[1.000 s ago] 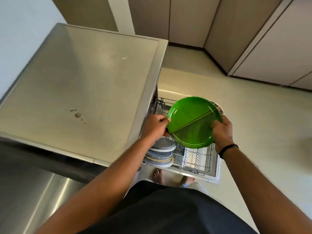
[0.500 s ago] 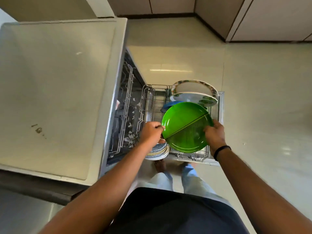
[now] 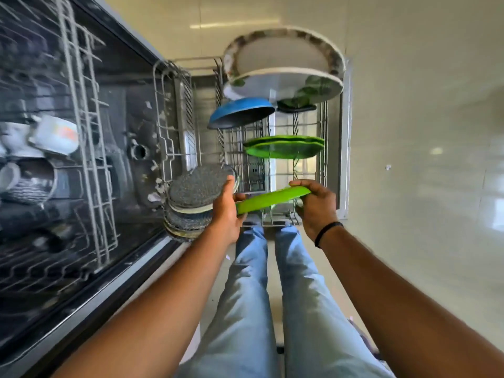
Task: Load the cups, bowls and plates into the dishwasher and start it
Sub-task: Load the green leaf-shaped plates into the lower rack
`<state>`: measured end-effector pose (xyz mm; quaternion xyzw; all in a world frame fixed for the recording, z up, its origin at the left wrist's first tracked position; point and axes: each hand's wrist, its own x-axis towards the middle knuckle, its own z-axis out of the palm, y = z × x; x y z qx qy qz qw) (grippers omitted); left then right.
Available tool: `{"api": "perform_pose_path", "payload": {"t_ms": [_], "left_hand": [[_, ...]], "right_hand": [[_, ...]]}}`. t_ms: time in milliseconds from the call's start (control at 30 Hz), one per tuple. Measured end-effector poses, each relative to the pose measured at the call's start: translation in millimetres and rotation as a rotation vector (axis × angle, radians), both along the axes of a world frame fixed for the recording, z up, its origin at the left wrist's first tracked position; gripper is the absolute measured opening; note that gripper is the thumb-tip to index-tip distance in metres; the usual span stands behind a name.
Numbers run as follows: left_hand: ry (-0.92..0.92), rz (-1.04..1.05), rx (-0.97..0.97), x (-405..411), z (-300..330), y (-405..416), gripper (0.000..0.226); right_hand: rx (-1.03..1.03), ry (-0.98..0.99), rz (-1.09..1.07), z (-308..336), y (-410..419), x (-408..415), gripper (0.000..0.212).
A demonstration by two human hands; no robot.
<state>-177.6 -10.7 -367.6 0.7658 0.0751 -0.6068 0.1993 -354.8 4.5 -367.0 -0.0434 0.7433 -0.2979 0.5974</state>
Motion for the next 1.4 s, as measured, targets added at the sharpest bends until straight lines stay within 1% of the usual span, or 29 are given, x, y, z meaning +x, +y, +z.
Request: {"api": "perform_pose_path", "payload": {"t_ms": [67, 100, 167, 233, 267, 300, 367, 433, 467, 533, 567, 600, 667, 733, 800, 933, 1067, 1267, 1367, 1400], "left_hand": [[0.009, -0.082, 0.084, -2.0, -25.6, 7.5, 0.026], [0.012, -0.101, 0.110, -1.8, -38.2, 11.5, 0.028], [0.013, -0.111, 0.115, -0.8, -57.0, 16.4, 0.031], [0.028, -0.125, 0.096, -0.5, -74.0, 16.1, 0.021], [0.047, -0.132, 0.085, -1.0, -80.3, 14.5, 0.021], [0.057, -0.132, 0.077, -1.7, -84.7, 11.8, 0.024], [0.041, -0.114, 0.053, -5.2, -93.4, 6.7, 0.030], [-0.017, -0.134, 0.006, -10.7, -100.5, -1.0, 0.034], [-0.039, -0.163, -0.012, -14.9, -101.1, -6.2, 0.036], [-0.055, -0.187, -0.026, -24.4, -103.3, -16.8, 0.045], [-0.055, -0.192, -0.030, -30.4, -103.0, -22.2, 0.049], [-0.065, -0.202, -0.035, -35.6, -104.1, -26.9, 0.052], [-0.101, -0.215, -0.060, -44.1, -109.8, -36.0, 0.051], [-0.129, -0.218, -0.064, -50.1, -116.6, -45.2, 0.045], [-0.144, -0.233, -0.045, -52.9, -122.4, -52.3, 0.041], [-0.103, -0.296, -0.017, -58.2, -127.1, -60.3, 0.043], [-0.102, -0.316, -0.011, -58.2, -129.6, -62.3, 0.038], [-0.130, -0.332, -0.007, -57.2, -134.5, -58.7, 0.033], [-0.116, -0.347, 0.044, -60.4, -139.3, -55.0, 0.023], [-0.088, -0.344, 0.071, -63.2, -139.3, -54.0, 0.026]], "right_hand": [[-0.008, -0.046, 0.004, -22.7, 12.1, 2.3, 0.064], [-0.012, -0.064, 0.010, -28.2, 16.1, 1.6, 0.065], [-0.031, -0.101, 0.016, -40.2, 24.2, -2.2, 0.064], [-0.034, -0.127, 0.013, -50.1, 28.2, -7.9, 0.060], [-0.031, -0.150, 0.000, -52.1, 27.8, -10.5, 0.059], [-0.020, -0.184, -0.028, -53.5, 26.8, -13.0, 0.058], [0.035, -0.273, -0.169, -55.8, 22.3, -18.9, 0.058], [0.095, -0.349, -0.342, -56.7, 14.6, -23.8, 0.046], [0.118, -0.353, -0.387, -56.3, 10.2, -24.0, 0.037], [0.139, -0.263, -0.394, -57.7, 0.3, -21.6, 0.023], [0.142, -0.190, -0.373, -60.7, -4.1, -20.3, 0.028], [0.143, -0.128, -0.353, -64.9, -8.5, -19.1, 0.039], [0.161, -0.055, -0.336, -73.0, -18.9, -19.1, 0.056], [0.187, -0.033, -0.326, -83.7, -30.2, -21.6, 0.064], [0.198, -0.029, -0.312, -93.6, -39.8, -24.8, 0.066], [0.256, -0.033, -0.281, -113.4, -52.0, -31.3, 0.059], [0.303, -0.067, -0.289, -126.5, -57.2, -37.6, 0.055], [0.318, -0.106, -0.291, -129.4, -58.1, -37.3, 0.048], [0.344, -0.093, -0.236, -127.2, -57.4, -33.7, 0.042], [0.364, -0.083, -0.209, -126.6, -57.2, -32.1, 0.040]]}}
